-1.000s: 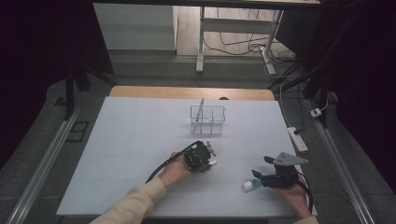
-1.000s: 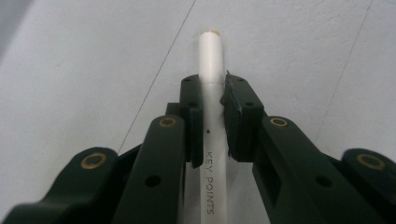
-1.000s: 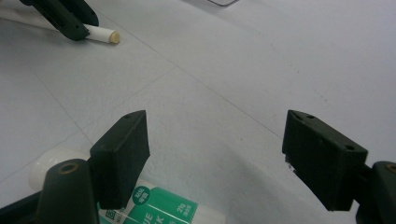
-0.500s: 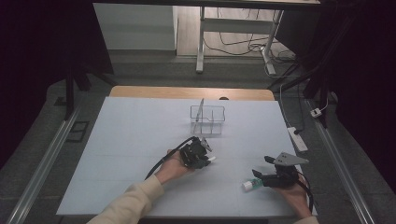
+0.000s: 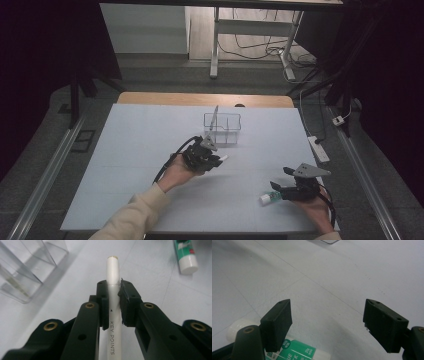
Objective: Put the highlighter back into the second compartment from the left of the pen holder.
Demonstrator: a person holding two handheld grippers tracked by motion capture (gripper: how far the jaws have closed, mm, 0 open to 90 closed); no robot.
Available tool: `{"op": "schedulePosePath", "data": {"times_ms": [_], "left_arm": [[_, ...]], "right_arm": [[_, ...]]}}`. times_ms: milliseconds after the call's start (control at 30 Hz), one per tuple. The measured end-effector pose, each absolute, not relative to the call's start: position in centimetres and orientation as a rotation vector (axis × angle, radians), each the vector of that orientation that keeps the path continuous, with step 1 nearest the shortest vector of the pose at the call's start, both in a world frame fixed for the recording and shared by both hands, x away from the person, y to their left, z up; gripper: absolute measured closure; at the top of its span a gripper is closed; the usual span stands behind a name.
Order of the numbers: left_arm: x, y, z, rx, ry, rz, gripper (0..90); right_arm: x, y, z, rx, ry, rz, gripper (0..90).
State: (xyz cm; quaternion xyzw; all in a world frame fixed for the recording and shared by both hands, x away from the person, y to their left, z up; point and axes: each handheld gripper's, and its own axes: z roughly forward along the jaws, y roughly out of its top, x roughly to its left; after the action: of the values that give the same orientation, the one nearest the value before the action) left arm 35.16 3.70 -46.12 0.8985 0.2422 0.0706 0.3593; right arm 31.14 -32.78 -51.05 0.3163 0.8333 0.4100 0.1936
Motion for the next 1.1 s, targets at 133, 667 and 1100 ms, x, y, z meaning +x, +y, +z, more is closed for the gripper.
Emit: {"op": "schedulePosePath", "data": {"times_ms": [133, 667, 1100], "left_arm": [[35.2, 4.5, -45.5, 2.280, 0.629, 0.179, 78.4], [35.4, 6.4, -44.1, 2.177, 0.647, 0.216, 78.3], [35.4, 7.8, -43.2, 2.107, 0.655, 0.238, 78.4]], "right_arm": [[31.1, -32.8, -51.1, 0.887, 2.340, 1.149, 22.6], [31.1, -32.8, -51.1, 0.884, 2.338, 1.150, 22.6], [31.1, -32.8, -51.1, 0.885, 2.338, 1.143, 22.6]]}}
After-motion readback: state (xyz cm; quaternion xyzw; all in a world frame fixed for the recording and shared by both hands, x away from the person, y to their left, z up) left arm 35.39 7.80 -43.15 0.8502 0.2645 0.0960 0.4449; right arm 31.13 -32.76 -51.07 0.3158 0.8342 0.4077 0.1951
